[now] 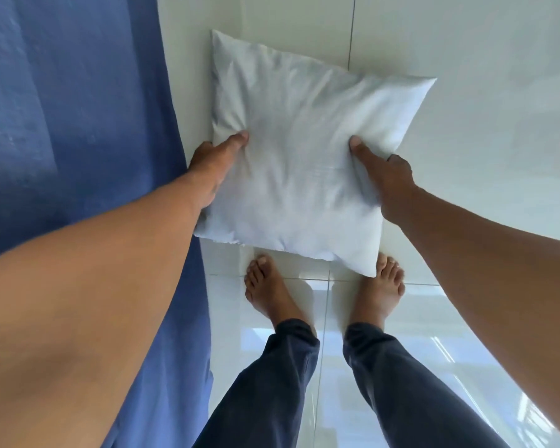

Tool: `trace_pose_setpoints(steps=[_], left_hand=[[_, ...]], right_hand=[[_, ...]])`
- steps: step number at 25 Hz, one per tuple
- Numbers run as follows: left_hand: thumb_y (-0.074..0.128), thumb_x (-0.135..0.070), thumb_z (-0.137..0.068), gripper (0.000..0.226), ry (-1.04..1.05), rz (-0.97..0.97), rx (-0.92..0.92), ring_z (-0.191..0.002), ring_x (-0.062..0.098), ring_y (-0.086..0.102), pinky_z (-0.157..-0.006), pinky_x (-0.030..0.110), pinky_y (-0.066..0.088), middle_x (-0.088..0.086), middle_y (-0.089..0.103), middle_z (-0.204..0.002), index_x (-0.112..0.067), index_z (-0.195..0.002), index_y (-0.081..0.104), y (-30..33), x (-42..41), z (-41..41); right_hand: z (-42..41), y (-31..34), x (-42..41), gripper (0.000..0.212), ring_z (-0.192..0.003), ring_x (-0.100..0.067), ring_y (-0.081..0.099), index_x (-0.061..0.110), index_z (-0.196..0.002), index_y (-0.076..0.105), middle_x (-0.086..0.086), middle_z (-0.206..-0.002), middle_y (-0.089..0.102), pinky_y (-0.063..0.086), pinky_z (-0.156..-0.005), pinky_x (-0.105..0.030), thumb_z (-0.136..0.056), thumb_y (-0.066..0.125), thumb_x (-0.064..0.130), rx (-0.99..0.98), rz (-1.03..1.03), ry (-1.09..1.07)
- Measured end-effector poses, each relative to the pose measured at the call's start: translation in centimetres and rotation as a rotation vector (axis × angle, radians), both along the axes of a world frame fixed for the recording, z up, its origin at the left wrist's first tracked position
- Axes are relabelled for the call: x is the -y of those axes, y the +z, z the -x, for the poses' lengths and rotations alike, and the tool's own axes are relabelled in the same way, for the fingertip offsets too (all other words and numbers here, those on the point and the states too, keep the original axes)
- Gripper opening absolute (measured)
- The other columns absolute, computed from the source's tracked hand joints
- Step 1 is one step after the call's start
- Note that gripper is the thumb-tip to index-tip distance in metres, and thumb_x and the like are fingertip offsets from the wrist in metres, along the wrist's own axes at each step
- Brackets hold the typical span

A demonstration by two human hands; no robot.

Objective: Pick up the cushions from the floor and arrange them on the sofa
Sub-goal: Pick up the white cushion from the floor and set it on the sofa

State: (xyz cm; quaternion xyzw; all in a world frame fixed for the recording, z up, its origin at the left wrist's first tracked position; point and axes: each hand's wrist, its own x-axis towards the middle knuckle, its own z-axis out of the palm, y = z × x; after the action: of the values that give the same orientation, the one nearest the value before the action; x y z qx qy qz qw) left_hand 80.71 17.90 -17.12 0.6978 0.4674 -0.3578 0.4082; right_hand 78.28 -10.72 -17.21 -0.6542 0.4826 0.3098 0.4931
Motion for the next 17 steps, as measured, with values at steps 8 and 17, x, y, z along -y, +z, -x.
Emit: trace_pose_setpoints(steps=[8,17], left_hand=[[0.08,-0.05,-0.084,0.042,0.117,0.12,0.244,-0.099,0.018,0.075,-0.086,0.031,0.06,-0.004,0.079,-0.106,-0.021,-0.114,0.074,10.3,1.5,0.4],[0.078,-0.053,-0.084,0.03,0.183,0.173,0.376,-0.104,0.019,0.072,-0.088,0.038,0.059,-0.006,0.077,-0.107,-0.03,-0.103,0.074,33.9,3.7,-1.2]], right_hand=[[-2.5,10.2,0.9,0.053,-0.096,-0.011,0.071,0.025,-0.106,0.072,0.014,-0.099,0.073,0.056,-0.082,-0.028,-0.067,0.091,0.056,0.111,-0.003,-0.028],[-5.5,32.3,4.0,0.068,-0.104,-0.022,0.071,0.015,-0.122,0.071,0.007,-0.106,0.074,0.056,-0.09,-0.035,-0.071,0.088,0.057,0.263,-0.008,0.027]])
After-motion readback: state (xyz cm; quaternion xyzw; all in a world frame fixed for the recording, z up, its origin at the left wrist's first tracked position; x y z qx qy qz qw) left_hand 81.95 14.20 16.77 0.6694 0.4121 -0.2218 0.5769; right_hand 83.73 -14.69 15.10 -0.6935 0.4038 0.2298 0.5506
